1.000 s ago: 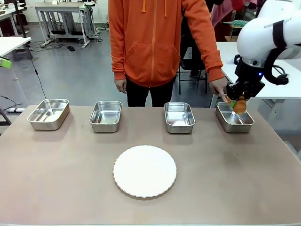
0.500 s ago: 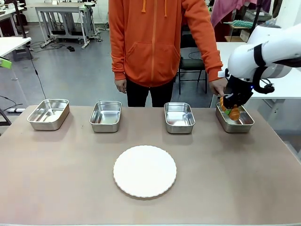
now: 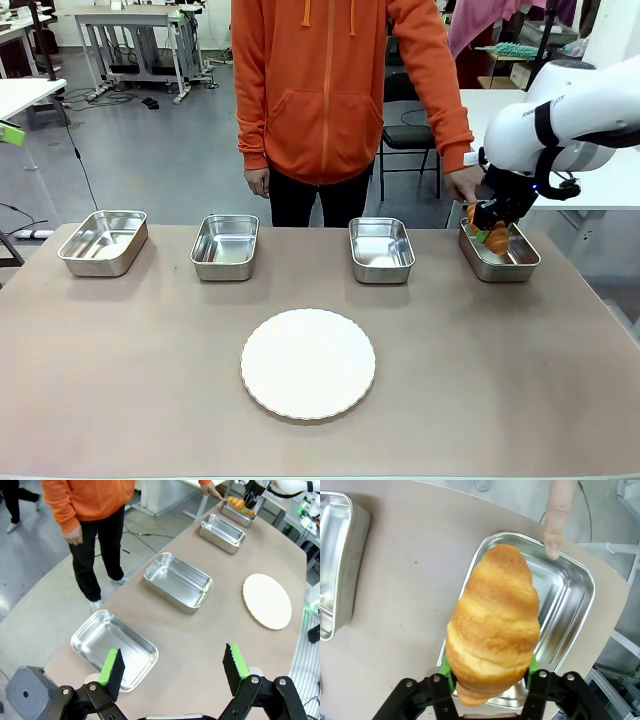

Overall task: Place the bread in the container.
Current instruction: Place the Butter Roll into the Airtight Container indicated by the human.

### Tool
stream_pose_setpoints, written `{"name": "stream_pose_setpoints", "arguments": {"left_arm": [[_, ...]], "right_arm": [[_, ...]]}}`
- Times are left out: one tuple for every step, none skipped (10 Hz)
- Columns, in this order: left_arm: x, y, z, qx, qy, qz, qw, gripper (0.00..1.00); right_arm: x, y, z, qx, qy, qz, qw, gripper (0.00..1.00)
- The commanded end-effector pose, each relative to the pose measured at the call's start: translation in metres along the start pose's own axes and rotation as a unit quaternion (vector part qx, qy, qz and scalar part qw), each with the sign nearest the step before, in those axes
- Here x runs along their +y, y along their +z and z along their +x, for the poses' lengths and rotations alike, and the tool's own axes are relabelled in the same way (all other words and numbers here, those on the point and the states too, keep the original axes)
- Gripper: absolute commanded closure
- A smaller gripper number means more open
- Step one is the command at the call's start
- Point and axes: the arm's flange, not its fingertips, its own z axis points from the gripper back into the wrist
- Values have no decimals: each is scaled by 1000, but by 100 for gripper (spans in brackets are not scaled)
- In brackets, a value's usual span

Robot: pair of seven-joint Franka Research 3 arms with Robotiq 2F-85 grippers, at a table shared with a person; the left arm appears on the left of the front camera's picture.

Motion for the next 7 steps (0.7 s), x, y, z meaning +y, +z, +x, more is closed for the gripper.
{"name": "stream_pose_setpoints", "arguments": {"left_arm": [[-1, 0, 1, -5, -8, -1, 1000, 0], [-1, 0, 1, -5, -8, -1, 1000, 0], [-1, 0, 1, -5, -8, -1, 1000, 0], [-1, 0, 1, -5, -8, -1, 1000, 0], [-1, 0, 1, -5, -8, -1, 1000, 0], [-1, 0, 1, -5, -8, -1, 1000, 0], [-1, 0, 1, -5, -8, -1, 1000, 0]], "right_arm": [[-10, 2, -2, -12, 11, 3, 1000, 0], [-12, 3, -4, -12, 9, -1, 1000, 0], [-12, 4, -6, -14, 11, -5, 1000, 0], [-10, 8, -8, -21, 16, -4, 1000, 0], [-11, 12, -8, -1, -16, -6, 1000, 0], [-9, 3, -3, -5, -3, -3, 1000, 0], [-9, 3, -3, -5, -3, -3, 1000, 0]]}}
